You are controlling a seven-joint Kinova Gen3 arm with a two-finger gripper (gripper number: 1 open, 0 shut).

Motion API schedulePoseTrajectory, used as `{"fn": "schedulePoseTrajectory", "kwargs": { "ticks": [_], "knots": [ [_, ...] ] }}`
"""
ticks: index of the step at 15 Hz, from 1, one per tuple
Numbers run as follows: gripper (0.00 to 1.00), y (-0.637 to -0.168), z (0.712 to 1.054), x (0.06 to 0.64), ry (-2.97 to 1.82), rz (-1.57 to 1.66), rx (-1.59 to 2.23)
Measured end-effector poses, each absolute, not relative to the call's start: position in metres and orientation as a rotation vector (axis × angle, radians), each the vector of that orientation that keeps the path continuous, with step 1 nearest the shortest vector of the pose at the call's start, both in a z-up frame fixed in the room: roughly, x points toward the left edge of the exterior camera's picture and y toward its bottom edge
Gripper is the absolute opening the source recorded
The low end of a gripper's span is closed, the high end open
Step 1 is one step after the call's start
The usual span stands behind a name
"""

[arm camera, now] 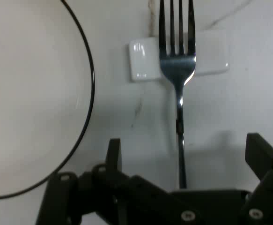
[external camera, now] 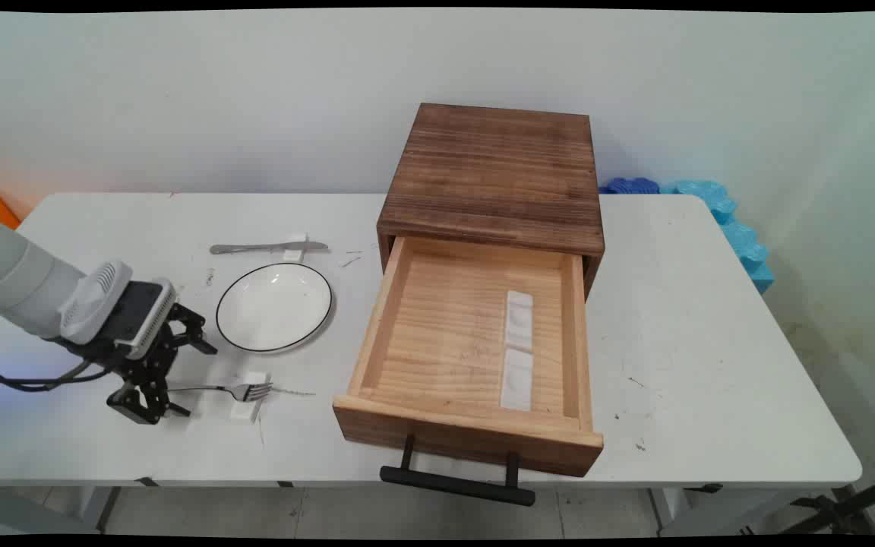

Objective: Pick up the knife from the left of the white plate

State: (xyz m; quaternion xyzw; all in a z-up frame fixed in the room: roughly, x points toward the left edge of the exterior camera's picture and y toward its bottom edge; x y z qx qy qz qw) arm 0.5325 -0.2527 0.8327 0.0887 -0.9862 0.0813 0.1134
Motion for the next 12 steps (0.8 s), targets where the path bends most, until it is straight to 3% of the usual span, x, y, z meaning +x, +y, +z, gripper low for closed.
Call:
{"fn": "schedulePoseTrajectory", "kwargs": {
  "ticks": [6, 12],
  "knots": [
    [1.00, -0.262, 0.873, 0.530, -2.891, 0.253, 0.275],
    [1.00, -0.299, 0.914, 0.533, -2.882, 0.309, 0.303]
  ]
}}
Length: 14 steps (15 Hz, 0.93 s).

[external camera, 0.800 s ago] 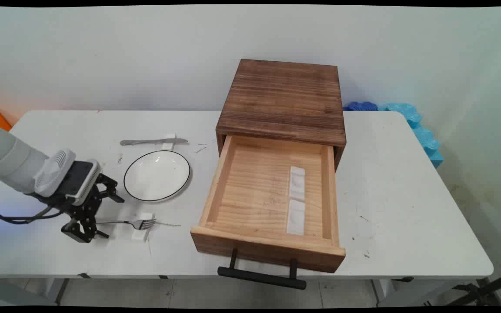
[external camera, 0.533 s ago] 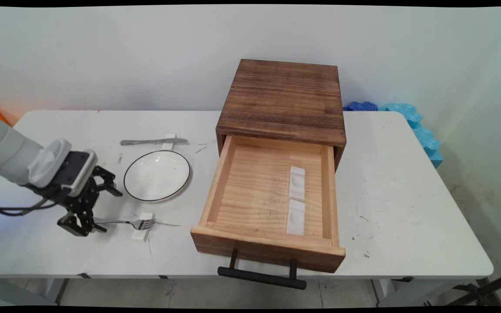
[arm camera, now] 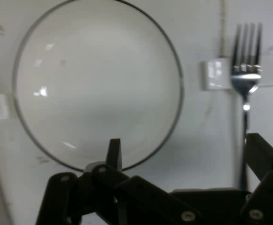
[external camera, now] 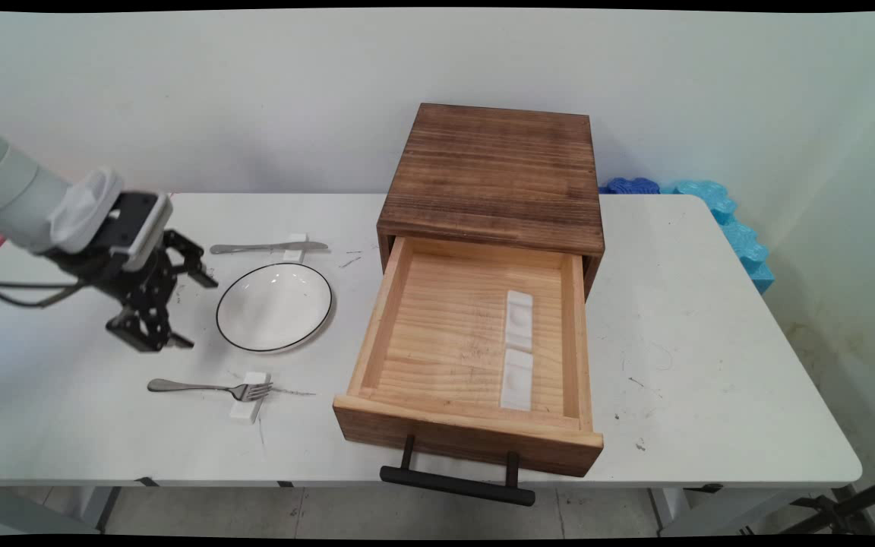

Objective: Pick up the knife from the left of the white plate

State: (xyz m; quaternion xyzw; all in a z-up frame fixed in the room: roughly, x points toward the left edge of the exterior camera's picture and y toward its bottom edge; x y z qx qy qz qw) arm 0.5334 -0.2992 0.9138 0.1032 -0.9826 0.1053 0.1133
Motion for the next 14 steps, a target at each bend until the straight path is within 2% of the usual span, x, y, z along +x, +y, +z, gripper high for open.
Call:
{"fn": "schedulePoseTrajectory", "kwargs": {
  "ticks": [6, 14],
  "knots": [
    [1.00, -0.353, 0.930, 0.550, -2.886, 0.367, 0.344],
    [1.00, -0.436, 0.925, 0.584, -2.901, 0.406, 0.402]
  ]
}}
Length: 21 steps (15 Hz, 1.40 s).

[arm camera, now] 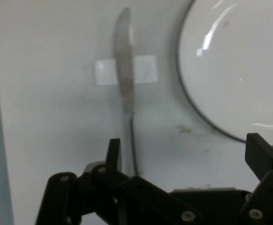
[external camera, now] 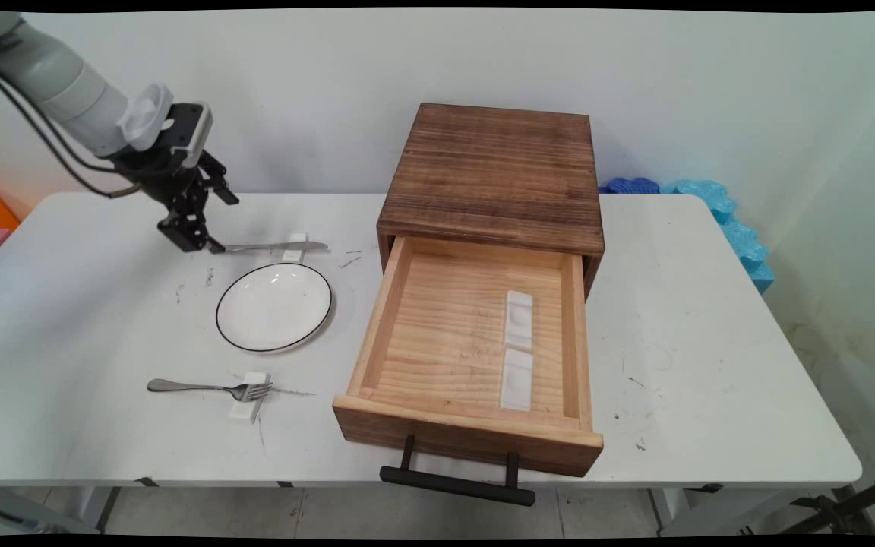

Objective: Pick up the knife from the left of the white plate

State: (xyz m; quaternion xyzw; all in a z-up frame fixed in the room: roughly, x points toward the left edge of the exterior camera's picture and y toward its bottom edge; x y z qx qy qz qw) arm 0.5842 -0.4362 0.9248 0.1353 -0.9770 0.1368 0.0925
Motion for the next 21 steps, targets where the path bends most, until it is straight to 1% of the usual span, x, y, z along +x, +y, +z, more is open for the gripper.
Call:
{"fn": "schedulePoseTrajectory", "kwargs": {
  "ticks": [4, 10, 21],
  "knots": [
    [1.00, -0.466, 0.915, 0.597, -2.906, 0.395, 0.424],
    [1.00, -0.491, 0.894, 0.605, -2.898, 0.356, 0.466],
    [1.00, -0.519, 0.856, 0.612, -2.867, 0.308, 0.543]
  ]
}}
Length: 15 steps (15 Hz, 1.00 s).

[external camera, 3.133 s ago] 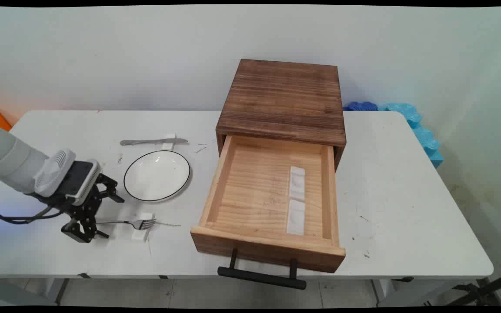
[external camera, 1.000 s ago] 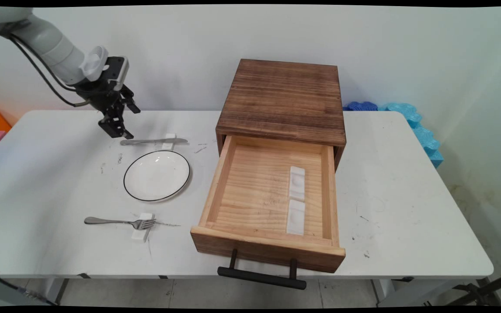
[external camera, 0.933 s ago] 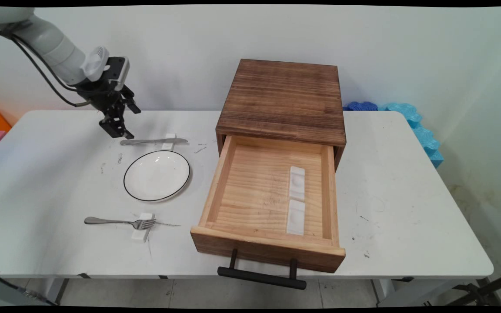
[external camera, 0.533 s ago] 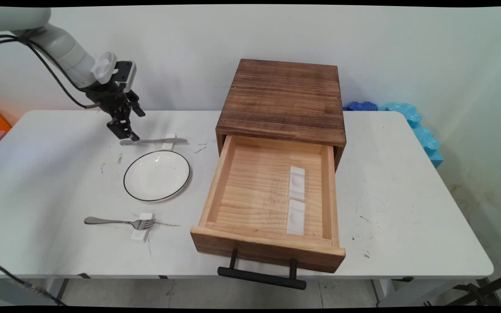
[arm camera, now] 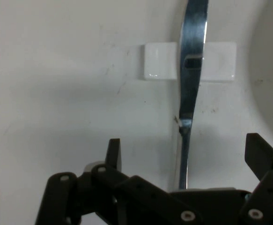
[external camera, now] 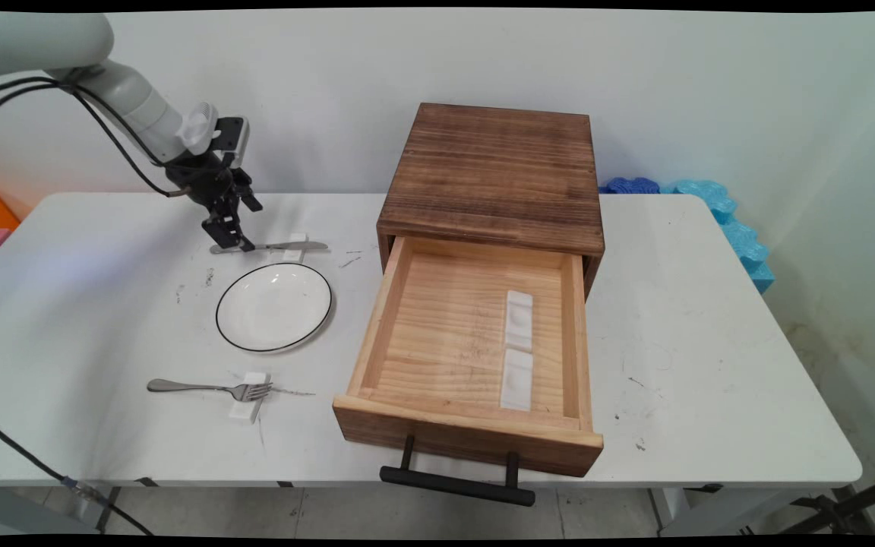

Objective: Pick up the knife from the left of the white plate

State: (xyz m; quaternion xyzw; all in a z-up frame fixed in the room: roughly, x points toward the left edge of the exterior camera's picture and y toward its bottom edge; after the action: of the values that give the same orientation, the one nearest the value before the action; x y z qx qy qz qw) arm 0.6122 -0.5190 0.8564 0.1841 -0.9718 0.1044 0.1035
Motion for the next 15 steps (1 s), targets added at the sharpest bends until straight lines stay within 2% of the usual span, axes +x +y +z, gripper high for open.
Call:
{"fn": "schedulePoseTrajectory", "kwargs": {
  "ticks": [12, 13, 15],
  "knots": [
    [1.00, -0.530, 0.830, 0.613, -2.854, 0.263, 0.558],
    [0.00, -0.531, 0.828, 0.613, -2.855, 0.260, 0.555],
    [0.00, -0.531, 0.826, 0.613, -2.855, 0.256, 0.551]
  ]
}}
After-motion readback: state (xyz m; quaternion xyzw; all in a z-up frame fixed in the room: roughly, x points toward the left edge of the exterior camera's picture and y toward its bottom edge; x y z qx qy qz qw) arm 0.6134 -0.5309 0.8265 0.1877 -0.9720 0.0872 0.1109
